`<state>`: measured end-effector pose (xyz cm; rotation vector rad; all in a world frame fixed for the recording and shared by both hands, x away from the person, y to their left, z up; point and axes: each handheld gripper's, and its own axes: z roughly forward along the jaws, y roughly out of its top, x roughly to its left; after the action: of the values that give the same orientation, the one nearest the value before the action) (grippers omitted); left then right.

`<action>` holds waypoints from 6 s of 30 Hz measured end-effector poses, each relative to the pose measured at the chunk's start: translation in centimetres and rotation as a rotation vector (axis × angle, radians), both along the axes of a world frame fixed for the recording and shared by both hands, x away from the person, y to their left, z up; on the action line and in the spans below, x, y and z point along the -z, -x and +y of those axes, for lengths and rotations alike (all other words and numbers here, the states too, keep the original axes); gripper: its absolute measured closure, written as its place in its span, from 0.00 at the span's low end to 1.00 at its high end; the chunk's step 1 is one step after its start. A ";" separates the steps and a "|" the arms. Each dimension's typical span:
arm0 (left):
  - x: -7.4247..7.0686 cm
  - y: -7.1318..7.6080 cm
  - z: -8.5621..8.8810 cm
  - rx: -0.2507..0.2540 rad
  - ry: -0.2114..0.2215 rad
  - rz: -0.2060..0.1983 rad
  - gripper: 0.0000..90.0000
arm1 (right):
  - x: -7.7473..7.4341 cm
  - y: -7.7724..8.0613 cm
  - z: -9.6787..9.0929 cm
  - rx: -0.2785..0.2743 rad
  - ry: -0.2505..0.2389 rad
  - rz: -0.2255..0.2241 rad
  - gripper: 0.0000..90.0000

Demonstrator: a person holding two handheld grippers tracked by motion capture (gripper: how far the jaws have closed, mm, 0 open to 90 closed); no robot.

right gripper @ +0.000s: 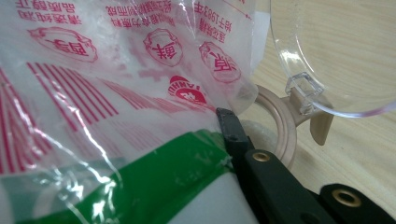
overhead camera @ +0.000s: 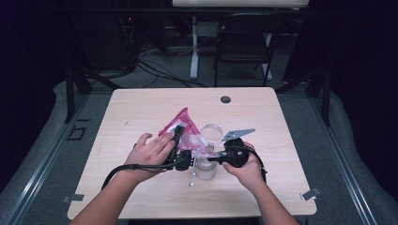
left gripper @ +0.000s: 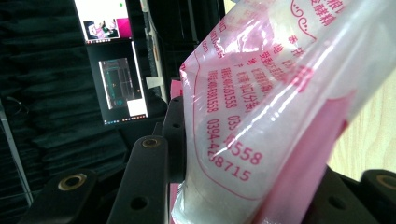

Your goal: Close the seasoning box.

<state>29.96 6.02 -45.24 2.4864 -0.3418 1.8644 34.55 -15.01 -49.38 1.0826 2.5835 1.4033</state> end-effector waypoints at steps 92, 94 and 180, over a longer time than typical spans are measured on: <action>3.5 0.3 3.1 -0.124 0.206 0.096 0.74 | 0.2 0.4 1.4 -0.009 0.012 -0.030 1.00; 3.6 0.3 3.2 -0.127 0.209 0.096 0.74 | 0.2 0.4 1.4 -0.010 0.013 -0.030 1.00; 8.0 -0.3 4.1 -0.251 0.404 0.306 0.85 | -1.0 1.1 2.0 0.004 -0.007 -0.140 0.86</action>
<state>30.29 10.11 -53.23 2.5467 0.3330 1.3983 33.43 -13.01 -48.35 0.9526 2.4789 1.4336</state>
